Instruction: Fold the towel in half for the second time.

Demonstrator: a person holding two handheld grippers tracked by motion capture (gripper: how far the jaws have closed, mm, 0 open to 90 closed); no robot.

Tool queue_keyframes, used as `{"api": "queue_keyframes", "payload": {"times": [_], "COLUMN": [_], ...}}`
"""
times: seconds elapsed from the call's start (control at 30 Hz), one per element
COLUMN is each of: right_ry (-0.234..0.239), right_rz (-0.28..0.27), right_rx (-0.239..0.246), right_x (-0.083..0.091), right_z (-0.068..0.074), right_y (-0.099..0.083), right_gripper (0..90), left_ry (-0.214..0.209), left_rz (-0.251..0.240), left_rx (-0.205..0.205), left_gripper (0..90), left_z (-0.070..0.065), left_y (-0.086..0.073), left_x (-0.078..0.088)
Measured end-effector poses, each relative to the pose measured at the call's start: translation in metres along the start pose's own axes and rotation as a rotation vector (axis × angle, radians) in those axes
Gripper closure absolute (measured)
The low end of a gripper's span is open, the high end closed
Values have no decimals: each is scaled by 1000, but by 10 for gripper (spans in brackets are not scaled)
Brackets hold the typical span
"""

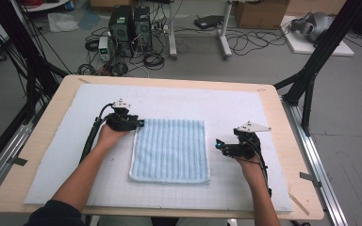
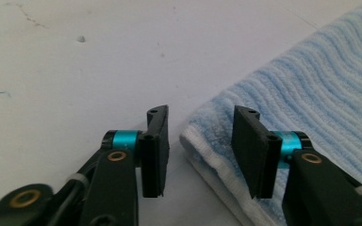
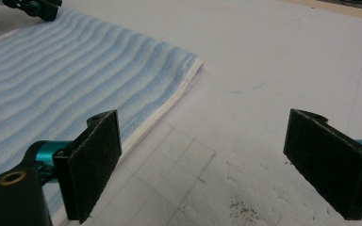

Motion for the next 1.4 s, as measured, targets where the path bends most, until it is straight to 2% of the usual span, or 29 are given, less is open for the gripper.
{"api": "queue_keyframes", "payload": {"times": [0.1,0.17,0.27,0.47,0.67,0.77,0.87,0.93,1.1,1.2,1.33,1.4], "right_ry": [1,0,3,12,17,20,36,45,60,77,91,97], "right_rz": [1,1,0,7,15,12,19,33,67,107,133,134], "right_rx": [0,-2,-3,-6,-6,-17,-3,-13,-25,-18,-6,8], "right_x": [0,0,0,-1,-5,-9,-16,-24,-45,-61,-78,-84], "right_z": [0,0,0,1,2,2,3,1,-2,-3,-2,-1], "right_y": [0,0,0,-1,1,4,7,11,22,28,33,36], "right_gripper": [109,110,109,109,109,109,110,110,112,159,204,258], "left_ry": [0,-12,-13,-18,-25,-34,-44,-48,-54,-54,-56,-58], "left_rz": [6,6,3,0,-4,-10,-16,-26,-33,-31,-30,-37], "left_rx": [-21,-30,-35,-22,10,30,41,55,55,61,55,61], "left_gripper": [696,793,846,856,863,865,866,866,865,865,865,865], "left_z": [-2,-3,-3,-2,-2,-1,0,0,0,0,0,0], "left_y": [0,0,0,0,0,0,1,2,3,2,3,3], "left_x": [0,0,0,0,1,1,3,4,5,4,5,6]}}
Point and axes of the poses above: each handheld gripper's, and its own axes: x roughly backward along the jaws, y roughly out of its top, z roughly to its left, the point moved 7 cm from there along -x, roughly forward along the jaws
